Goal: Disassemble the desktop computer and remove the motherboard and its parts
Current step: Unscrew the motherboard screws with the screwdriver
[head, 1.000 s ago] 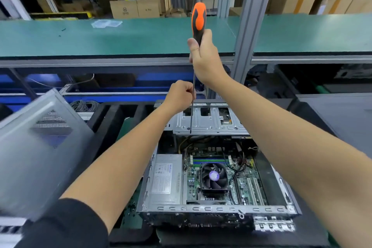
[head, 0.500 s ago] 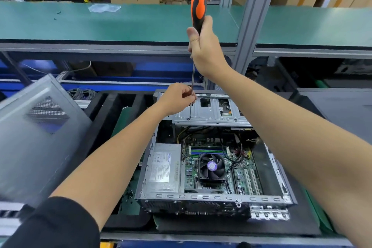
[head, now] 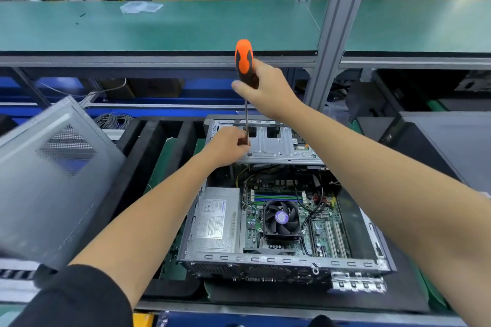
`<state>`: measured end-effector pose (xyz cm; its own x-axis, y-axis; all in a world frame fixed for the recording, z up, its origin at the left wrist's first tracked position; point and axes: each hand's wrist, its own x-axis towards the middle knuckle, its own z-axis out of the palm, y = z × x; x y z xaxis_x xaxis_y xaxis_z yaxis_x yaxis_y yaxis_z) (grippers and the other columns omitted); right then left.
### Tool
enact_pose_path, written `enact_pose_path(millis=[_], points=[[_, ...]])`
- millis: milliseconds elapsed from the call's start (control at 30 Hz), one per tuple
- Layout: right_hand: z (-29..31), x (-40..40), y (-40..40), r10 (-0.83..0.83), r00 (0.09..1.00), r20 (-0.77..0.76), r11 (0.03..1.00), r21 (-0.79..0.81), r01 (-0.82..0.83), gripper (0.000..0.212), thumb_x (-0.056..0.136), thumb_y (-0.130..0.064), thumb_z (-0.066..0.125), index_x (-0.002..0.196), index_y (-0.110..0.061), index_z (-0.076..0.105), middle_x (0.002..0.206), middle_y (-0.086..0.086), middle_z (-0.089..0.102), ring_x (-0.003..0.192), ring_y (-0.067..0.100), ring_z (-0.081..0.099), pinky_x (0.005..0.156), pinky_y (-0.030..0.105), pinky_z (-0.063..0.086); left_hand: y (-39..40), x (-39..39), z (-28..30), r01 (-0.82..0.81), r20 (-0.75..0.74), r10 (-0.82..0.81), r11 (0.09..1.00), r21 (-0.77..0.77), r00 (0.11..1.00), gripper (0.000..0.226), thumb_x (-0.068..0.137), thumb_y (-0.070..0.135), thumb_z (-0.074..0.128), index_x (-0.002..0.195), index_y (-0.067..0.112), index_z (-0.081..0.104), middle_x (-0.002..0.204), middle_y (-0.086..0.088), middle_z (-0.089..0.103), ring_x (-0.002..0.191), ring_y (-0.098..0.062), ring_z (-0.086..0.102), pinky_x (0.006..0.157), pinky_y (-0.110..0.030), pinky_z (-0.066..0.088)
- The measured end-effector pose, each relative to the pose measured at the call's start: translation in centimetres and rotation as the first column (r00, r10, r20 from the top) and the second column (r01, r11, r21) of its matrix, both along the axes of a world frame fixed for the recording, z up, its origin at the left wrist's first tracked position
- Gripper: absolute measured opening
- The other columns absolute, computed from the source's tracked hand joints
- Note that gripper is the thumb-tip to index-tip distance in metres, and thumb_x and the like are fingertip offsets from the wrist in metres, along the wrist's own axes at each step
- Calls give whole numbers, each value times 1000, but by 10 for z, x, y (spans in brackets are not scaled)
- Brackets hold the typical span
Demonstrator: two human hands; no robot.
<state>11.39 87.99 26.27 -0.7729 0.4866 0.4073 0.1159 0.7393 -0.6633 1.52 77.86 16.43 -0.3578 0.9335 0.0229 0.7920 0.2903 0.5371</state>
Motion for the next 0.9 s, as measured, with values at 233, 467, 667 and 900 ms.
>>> enact_pose_path(millis=[233, 467, 667, 900], points=[[-28, 2, 1, -12, 991, 134, 997, -71, 22, 17, 91, -22, 60, 88, -9, 50, 75, 5, 58, 62, 24, 61, 60, 34, 48, -17, 7, -6, 173, -96, -173, 985, -15, 980, 14, 80, 14, 58, 68, 16, 64, 65, 8, 60, 63, -9, 55, 60, -27, 45], [-34, 2, 3, -26, 995, 101, 996, -78, 34, 16, 88, -20, 63, 85, -15, 49, 67, -6, 50, 52, 4, 49, 47, 8, 37, -3, 21, -33, 367, 162, -340, 715, -595, 926, 40, 88, 0, 43, 117, 16, 65, 123, 1, 60, 93, -7, 51, 80, -20, 37], [-32, 6, 2, -14, 996, 85, 994, -103, 23, 21, 87, -17, 64, 77, -18, 45, 66, -3, 50, 50, -1, 49, 48, 11, 37, 16, 15, -50, 299, 82, -366, 587, -752, 927, 54, 83, -4, 37, 132, 14, 55, 145, -8, 46, 125, -25, 45, 99, -33, 39], [-27, 13, 2, -17, 996, 88, 995, -93, 26, 20, 80, -14, 66, 75, -11, 47, 67, 8, 51, 60, 20, 49, 58, 34, 42, 18, 8, -69, 170, -61, -338, 614, -771, 939, 19, 87, 1, 40, 99, 15, 46, 101, -7, 43, 88, -20, 41, 74, -31, 38]])
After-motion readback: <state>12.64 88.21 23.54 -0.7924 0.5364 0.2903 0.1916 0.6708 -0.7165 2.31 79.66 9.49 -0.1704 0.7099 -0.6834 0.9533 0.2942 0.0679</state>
